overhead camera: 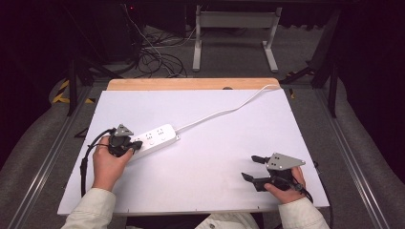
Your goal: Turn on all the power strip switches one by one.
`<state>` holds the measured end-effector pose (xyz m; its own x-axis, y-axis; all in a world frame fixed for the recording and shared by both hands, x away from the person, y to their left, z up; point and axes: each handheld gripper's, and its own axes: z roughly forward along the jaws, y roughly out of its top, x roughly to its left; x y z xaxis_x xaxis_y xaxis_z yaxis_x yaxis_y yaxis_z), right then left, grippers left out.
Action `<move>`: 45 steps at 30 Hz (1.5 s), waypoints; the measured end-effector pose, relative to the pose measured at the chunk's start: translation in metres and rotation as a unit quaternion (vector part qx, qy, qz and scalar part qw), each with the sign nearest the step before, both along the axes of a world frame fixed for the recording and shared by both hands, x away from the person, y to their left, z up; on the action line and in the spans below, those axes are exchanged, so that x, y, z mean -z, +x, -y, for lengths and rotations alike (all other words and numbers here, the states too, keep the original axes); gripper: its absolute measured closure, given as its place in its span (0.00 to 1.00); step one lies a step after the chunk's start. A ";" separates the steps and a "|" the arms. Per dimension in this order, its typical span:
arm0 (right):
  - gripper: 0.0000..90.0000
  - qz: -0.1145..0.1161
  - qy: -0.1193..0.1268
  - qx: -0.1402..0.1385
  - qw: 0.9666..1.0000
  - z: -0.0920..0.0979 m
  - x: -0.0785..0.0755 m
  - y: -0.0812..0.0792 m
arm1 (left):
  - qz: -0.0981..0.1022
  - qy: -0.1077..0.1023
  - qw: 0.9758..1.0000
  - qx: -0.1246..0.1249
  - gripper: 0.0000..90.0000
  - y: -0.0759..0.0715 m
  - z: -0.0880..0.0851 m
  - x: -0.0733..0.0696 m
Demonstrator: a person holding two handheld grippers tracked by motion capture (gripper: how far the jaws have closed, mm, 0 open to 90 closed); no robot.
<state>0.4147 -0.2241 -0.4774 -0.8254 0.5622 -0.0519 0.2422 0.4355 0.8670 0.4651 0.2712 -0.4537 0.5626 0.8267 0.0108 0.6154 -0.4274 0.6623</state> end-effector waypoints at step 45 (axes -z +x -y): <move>0.31 0.000 0.000 -0.004 1.000 -0.002 0.000 0.001 | 0.076 -0.040 0.996 0.028 1.00 -0.004 0.020 -0.034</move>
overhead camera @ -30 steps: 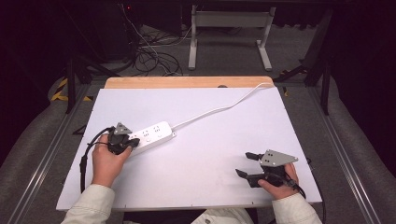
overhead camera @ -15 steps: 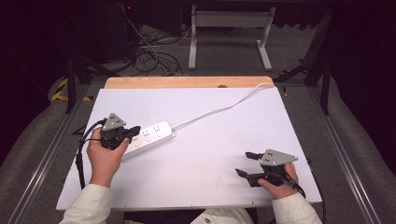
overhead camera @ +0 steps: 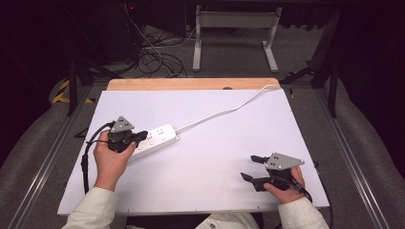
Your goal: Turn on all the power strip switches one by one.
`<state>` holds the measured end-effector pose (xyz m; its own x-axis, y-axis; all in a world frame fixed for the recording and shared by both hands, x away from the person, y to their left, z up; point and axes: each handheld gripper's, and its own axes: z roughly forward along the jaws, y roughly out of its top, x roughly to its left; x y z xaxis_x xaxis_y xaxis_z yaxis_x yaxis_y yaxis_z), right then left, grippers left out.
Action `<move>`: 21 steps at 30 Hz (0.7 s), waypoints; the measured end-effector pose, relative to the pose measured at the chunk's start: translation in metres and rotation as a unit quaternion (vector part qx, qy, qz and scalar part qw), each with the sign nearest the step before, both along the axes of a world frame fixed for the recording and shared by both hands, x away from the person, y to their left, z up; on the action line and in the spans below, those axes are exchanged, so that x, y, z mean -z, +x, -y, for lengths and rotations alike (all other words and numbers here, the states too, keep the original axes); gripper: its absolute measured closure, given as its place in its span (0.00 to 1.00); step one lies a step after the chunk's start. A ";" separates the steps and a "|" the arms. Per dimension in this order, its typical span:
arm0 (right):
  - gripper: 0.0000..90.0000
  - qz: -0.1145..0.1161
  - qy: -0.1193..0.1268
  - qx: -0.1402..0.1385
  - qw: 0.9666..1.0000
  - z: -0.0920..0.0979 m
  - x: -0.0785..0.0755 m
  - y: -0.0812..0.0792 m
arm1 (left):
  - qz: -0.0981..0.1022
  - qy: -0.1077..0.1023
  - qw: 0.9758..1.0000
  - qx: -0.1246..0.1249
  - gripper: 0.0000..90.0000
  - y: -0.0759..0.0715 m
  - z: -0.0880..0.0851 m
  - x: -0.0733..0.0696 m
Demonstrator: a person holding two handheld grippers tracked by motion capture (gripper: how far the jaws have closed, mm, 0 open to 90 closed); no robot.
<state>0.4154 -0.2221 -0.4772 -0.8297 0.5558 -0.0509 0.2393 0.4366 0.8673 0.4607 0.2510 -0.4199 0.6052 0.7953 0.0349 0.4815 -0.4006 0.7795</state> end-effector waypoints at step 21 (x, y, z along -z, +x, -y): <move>0.31 0.001 0.001 -0.001 1.000 0.000 0.000 0.000 | -0.055 0.039 0.998 -0.001 1.00 0.025 0.011 0.035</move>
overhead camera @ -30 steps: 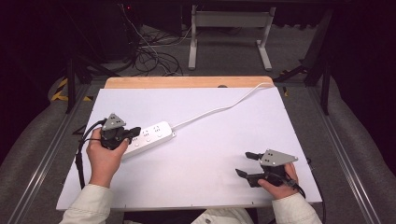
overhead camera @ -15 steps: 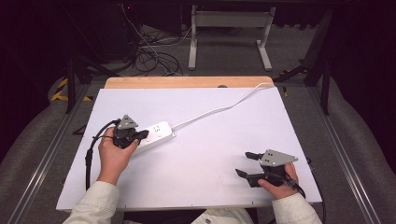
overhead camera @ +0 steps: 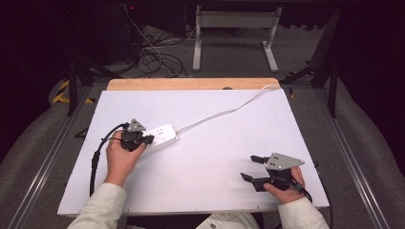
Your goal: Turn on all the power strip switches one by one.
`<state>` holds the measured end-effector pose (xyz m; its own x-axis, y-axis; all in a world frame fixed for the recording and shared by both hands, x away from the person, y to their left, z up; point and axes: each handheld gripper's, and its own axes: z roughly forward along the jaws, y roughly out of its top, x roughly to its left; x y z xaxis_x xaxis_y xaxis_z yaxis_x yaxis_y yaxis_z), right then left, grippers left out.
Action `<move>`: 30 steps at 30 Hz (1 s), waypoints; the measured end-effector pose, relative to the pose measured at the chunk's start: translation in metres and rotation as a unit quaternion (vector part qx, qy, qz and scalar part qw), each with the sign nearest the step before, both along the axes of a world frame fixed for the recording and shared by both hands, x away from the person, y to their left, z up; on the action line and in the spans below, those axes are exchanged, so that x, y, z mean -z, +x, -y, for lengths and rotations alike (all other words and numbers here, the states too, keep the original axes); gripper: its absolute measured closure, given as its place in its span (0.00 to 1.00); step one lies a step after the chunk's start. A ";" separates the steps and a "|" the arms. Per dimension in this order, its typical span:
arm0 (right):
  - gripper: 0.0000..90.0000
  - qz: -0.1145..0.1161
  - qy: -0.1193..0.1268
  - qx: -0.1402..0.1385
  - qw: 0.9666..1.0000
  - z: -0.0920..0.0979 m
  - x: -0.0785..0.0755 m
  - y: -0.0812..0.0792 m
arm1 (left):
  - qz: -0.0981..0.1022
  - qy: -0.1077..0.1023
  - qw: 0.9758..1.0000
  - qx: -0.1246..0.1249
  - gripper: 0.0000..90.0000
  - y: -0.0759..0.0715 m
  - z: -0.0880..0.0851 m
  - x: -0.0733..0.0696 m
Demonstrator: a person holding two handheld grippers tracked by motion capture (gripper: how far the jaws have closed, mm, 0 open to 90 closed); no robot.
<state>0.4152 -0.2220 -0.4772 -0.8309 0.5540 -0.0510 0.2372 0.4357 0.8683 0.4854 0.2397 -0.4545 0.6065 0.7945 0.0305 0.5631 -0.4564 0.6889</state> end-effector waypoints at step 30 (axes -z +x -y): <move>0.31 -0.003 -0.001 -0.002 1.000 -0.001 0.001 -0.001 | 0.008 0.030 0.999 -0.024 1.00 -0.002 0.010 0.005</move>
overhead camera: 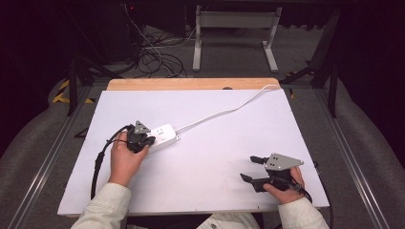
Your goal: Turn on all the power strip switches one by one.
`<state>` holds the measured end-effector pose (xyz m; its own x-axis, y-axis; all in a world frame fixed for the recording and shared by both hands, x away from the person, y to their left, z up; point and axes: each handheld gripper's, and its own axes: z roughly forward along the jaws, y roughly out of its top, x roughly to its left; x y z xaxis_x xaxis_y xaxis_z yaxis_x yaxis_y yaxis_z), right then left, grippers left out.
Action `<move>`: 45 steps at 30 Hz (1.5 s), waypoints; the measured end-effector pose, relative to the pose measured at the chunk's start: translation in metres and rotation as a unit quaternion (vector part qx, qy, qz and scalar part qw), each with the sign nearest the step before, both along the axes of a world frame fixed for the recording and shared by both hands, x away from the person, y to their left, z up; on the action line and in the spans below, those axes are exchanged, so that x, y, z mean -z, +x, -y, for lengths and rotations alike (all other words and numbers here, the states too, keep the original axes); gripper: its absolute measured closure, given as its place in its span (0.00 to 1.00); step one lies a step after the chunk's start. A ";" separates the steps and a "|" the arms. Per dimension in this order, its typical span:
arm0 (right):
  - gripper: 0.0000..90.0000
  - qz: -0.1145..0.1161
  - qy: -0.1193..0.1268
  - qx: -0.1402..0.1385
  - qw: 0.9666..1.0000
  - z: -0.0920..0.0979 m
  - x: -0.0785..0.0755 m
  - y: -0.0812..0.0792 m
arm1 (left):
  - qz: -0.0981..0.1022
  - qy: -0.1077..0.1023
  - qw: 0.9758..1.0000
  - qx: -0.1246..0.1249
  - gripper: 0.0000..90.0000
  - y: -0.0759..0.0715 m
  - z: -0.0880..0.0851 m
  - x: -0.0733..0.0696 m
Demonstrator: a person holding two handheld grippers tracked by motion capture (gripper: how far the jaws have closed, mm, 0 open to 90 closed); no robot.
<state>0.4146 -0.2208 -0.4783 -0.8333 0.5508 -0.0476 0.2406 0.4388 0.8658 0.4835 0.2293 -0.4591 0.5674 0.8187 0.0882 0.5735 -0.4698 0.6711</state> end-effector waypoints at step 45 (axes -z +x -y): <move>0.30 -0.002 -0.003 -0.002 1.000 0.000 0.001 0.001 | 0.009 -0.029 0.999 0.029 1.00 0.019 0.023 -0.006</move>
